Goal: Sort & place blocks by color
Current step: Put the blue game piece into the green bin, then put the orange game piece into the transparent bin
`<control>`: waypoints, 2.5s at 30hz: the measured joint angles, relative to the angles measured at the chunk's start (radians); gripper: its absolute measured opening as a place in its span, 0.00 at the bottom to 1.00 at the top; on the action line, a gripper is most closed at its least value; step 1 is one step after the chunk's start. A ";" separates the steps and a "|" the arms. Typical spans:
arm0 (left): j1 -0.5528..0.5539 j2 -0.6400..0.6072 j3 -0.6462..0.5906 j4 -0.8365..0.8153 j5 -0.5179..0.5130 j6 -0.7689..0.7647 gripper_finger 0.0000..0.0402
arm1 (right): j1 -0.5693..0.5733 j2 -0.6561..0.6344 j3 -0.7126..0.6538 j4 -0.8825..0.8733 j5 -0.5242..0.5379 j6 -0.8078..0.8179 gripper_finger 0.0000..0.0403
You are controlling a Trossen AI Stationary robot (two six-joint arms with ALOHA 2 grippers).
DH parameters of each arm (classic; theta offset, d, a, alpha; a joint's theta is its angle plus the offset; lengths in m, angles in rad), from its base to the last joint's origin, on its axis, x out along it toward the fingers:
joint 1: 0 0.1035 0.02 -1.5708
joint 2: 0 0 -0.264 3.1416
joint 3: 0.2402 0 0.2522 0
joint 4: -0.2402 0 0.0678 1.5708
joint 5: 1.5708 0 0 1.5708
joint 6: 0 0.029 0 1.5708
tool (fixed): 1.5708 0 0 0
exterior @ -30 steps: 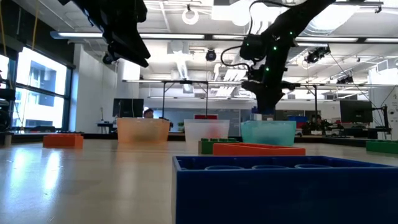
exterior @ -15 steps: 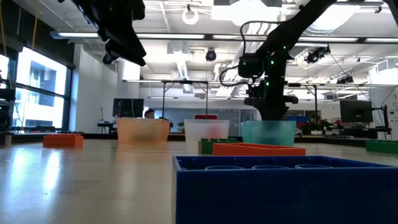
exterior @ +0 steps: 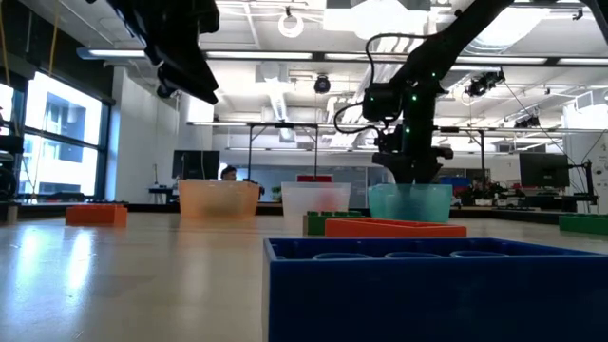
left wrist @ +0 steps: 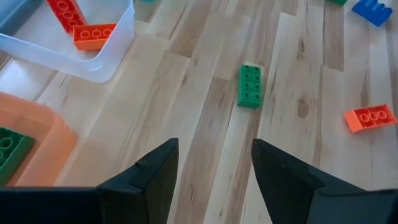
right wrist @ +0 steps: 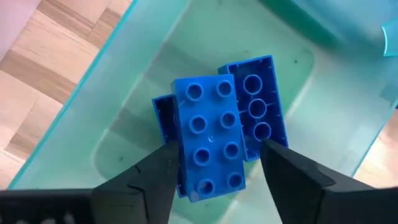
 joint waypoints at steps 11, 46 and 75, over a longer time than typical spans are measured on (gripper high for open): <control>0.000 0.000 0.000 -0.071 -0.004 0.012 0.48 | 0.015 -0.117 0.000 0.001 0.049 -0.002 0.52; -0.443 0.007 0.000 -0.197 0.162 0.106 0.62 | 0.238 -0.302 0.000 0.008 0.070 0.014 0.52; -0.782 0.378 0.000 0.029 0.141 -0.048 0.61 | 0.237 -0.301 0.000 0.006 0.070 0.011 0.52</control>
